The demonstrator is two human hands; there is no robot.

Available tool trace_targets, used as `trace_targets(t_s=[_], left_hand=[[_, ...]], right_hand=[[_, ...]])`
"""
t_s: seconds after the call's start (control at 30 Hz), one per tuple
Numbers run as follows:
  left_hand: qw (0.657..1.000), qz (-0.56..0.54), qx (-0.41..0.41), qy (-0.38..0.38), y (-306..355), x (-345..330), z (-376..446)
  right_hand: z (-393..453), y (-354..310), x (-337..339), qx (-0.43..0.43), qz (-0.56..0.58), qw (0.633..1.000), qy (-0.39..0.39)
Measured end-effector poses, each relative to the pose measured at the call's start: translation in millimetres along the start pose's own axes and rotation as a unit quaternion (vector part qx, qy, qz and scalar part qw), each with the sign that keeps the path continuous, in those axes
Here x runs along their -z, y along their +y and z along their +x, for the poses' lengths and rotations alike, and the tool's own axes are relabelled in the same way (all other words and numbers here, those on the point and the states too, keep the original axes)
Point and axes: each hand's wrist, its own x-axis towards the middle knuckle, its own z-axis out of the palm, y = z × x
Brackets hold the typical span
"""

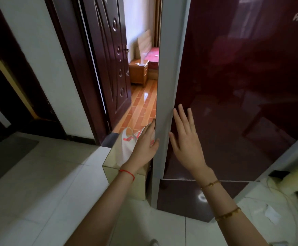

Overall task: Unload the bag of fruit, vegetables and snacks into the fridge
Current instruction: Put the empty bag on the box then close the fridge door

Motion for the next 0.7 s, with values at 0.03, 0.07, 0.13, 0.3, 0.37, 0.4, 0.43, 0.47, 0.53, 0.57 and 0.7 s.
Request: trace_targets(t_s=[0.03, 0.07, 0.13, 0.3, 0.37, 0.4, 0.43, 0.47, 0.53, 0.57, 0.7], left_hand=[[1.000, 0.002, -0.005, -0.003, -4, 2, 10], [1.000, 0.000, -0.007, -0.006, -10, 3, 20], [1.000, -0.004, -0.005, -0.012, -15, 4, 37], [1.000, -0.002, -0.020, -0.007, -25, 0, 74], [1.000, 0.001, -0.022, -0.010, -33, -2, 86], [1.000, 0.003, -0.025, -0.013, -36, -3, 92], [1.000, 0.004, -0.026, -0.017, -39, -3, 97], [0.999, 0.003, -0.033, -0.021, -43, -4, 102], [0.998, 0.009, -0.050, -0.034, -48, -1, 107], [0.998, 0.016, -0.054, -0.042, -50, 3, 108], [0.994, 0.030, -0.074, -0.080, -61, 20, 109]], right_hand=[[7, 3, -4, -0.003, 0.001, 1.000, -0.002], [14, 6, -8, -0.005, 0.000, 1.000, -0.003], [27, 12, -16, -0.012, -0.007, 1.000, -0.002], [54, 26, -31, -0.028, -0.060, 0.998, 0.001], [63, 31, -37, -0.042, -0.086, 0.995, 0.007], [67, 32, -39, -0.049, -0.095, 0.994, 0.012], [70, 32, -41, -0.057, -0.105, 0.993, 0.015], [72, 32, -44, -0.063, -0.117, 0.991, 0.019], [73, 30, -48, -0.072, -0.136, 0.988, 0.026], [74, 28, -49, -0.079, -0.140, 0.987, 0.028], [74, 18, -52, -0.099, -0.130, 0.986, 0.041]])
